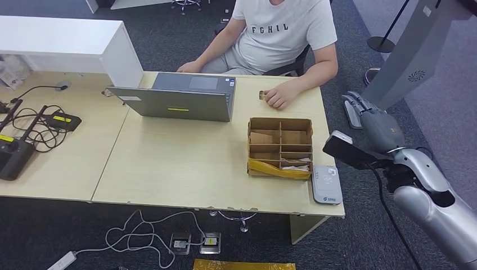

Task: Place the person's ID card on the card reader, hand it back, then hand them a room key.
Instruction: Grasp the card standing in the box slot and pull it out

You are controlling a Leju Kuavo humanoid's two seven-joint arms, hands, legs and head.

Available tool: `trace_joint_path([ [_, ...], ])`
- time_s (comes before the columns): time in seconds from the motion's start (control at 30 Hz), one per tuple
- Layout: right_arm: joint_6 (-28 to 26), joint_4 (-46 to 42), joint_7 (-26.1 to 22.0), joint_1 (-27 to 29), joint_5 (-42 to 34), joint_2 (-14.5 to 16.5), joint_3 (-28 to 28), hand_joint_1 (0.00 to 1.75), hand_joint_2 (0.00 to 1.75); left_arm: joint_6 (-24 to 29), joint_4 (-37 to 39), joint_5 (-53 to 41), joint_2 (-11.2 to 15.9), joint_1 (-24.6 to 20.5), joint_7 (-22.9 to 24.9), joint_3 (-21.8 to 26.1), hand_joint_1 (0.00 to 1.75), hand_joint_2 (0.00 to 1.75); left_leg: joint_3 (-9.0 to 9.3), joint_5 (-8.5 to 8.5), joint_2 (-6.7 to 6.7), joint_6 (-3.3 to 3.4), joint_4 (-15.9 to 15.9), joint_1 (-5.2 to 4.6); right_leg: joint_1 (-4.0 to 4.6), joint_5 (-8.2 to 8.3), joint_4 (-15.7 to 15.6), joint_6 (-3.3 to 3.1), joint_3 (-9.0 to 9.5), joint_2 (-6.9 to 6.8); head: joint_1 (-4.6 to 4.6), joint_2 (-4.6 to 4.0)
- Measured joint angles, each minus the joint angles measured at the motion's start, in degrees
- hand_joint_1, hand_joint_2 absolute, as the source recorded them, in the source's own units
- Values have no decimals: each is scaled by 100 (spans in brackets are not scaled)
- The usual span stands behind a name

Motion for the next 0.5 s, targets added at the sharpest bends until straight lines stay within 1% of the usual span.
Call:
trace_joint_path([
  [0.1, -139, -105, 163, 185, -136, -144, 55, 0, 175, 3, 0, 5, -6, 1, 0, 0, 0, 0, 0, 0, -2, 0, 0, 0, 0, -1, -1, 0, 0, -4, 0, 0],
  [0.27, -652, -227, 292, 775, -192, -449, 90, 0, 175, 25, 0, 11, -27, 5, 32, 0, 0, 0, -4, -3, -1, -1, 0, 0, 0, -1, -1, 0, 0, -3, 0, 0],
  [0.4, -754, -310, 323, 1007, 22, -612, 101, 0, 175, 57, 0, 39, -39, 2, 35, 0, 0, 0, -1, -5, 9, -1, -1, 0, 0, -1, -1, 0, -2, 1, 1, 0],
  [0.5, -761, -346, 329, 1086, 108, -672, 127, 0, 175, 65, 0, 64, -54, 2, 38, 0, 0, 0, 0, -4, 9, -2, -1, 0, 0, -1, -1, 0, -1, 2, 1, 0],
])
